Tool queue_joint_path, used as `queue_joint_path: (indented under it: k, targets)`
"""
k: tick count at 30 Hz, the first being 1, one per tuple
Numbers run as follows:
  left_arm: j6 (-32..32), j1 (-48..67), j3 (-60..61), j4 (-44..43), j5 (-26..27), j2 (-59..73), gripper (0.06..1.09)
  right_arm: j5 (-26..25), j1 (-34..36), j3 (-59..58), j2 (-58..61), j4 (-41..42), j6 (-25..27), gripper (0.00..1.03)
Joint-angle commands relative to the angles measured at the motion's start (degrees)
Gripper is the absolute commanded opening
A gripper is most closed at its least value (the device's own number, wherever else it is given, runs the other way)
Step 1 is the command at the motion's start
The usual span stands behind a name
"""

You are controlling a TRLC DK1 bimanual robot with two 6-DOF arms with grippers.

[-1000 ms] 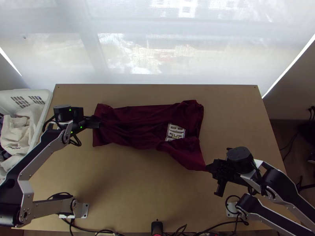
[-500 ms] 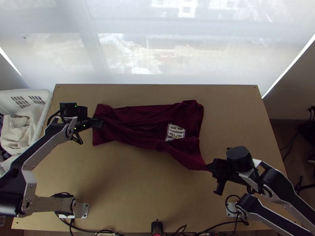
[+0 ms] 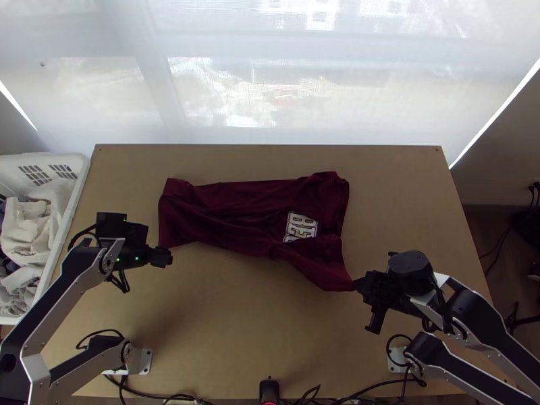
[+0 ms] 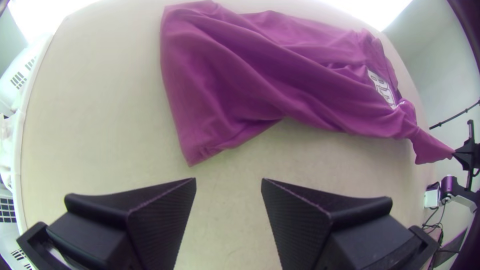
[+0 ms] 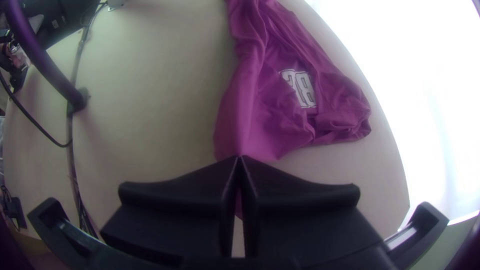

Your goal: Fold the t-shirt

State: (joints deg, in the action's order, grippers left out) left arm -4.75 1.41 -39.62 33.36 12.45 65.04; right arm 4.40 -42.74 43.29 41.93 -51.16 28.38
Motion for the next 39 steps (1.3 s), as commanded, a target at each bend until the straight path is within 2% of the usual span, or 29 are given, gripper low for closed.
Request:
queue_joint_path:
  k: [1, 9, 15, 17, 23, 27, 28, 30, 39]
  targets:
    - [1.0, 0.7, 1.9, -4.4, -1.4, 1.8, 0.72, 0.1, -0.2, 0.5, 0.0, -0.4, -0.1, 0.03]
    - [1.0, -0.7, 0.9, -10.1, -3.4, 5.5, 0.72, 0.0, -0.1, 0.7, 0.0, -1.1, -0.2, 0.03]
    - [0.4, -0.8, 1.1, -10.7, -3.4, 7.9, 0.72, 0.1, 0.3, 0.8, 0.3, -1.0, -0.3, 0.03]
    - [0.4, -0.8, 1.1, -10.8, -3.3, 8.8, 0.68, 0.1, 0.4, 0.9, 0.4, -1.0, -0.3, 0.03]
    - [1.4, -0.4, 2.0, -12.2, -3.1, 10.4, 0.68, 0.1, 0.9, 1.2, 0.7, -1.0, -0.4, 0.03]
    - [1.7, -0.2, 2.0, -12.4, -2.8, 10.7, 0.63, 0.1, 1.0, 1.4, 0.8, -1.0, -0.4, 0.03]
    - [1.7, -0.1, 2.0, -12.4, -2.7, 10.8, 0.60, 0.1, 1.0, 1.4, 0.8, -1.0, -0.4, 0.03]
    - [1.7, 0.0, 2.0, -12.8, -2.6, 10.7, 0.46, 0.1, 1.1, 1.5, 0.9, -1.0, -0.4, 0.03]
    - [1.5, -0.3, 2.0, -13.6, -2.5, 9.7, 0.09, 0.1, 1.1, 1.7, 0.9, -1.2, -0.5, 0.03]
